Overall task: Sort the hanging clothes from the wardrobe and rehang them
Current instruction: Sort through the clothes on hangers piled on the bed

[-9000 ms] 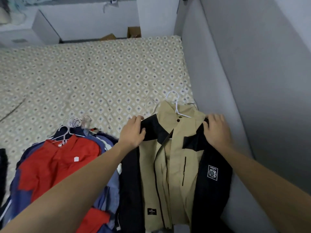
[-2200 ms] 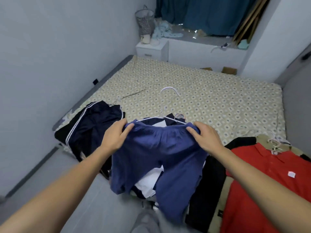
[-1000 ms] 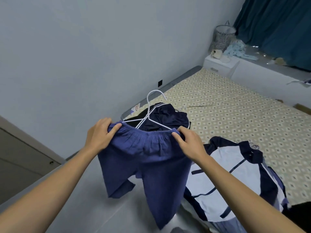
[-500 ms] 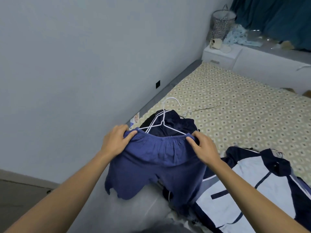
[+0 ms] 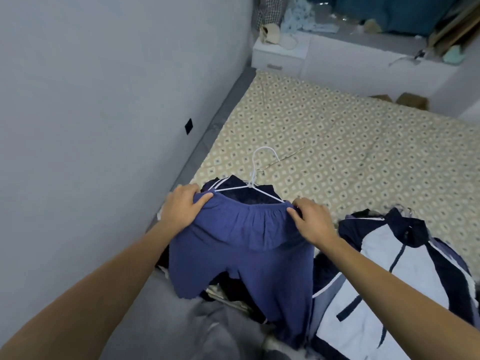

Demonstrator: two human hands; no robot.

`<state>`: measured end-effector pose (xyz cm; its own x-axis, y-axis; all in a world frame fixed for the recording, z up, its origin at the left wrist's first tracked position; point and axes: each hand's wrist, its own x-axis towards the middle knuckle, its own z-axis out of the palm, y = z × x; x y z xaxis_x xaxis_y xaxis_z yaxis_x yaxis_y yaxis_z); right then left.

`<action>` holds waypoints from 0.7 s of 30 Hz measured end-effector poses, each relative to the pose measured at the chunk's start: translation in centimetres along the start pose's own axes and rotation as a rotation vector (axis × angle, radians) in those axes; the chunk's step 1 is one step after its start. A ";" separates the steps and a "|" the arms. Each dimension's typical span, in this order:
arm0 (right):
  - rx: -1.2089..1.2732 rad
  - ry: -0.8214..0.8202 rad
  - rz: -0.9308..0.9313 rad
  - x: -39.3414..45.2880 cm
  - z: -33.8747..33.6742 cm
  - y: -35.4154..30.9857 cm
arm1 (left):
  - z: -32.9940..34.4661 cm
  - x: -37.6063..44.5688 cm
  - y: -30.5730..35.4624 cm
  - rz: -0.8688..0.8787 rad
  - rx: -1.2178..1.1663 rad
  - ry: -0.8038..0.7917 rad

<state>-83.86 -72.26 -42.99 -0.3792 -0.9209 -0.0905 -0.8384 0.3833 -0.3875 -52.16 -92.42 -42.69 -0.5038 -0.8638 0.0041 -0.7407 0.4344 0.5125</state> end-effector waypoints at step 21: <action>0.161 -0.228 0.404 18.3 16.9 7.0 | 19.7 23.1 -10.7 0.097 0.199 -0.360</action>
<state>-90.01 -87.60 -62.85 -0.5515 -0.6995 -0.4545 -0.5637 0.7141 -0.4150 -64.63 -111.97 -65.02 -0.6725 -0.6874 -0.2744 -0.7357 0.5805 0.3489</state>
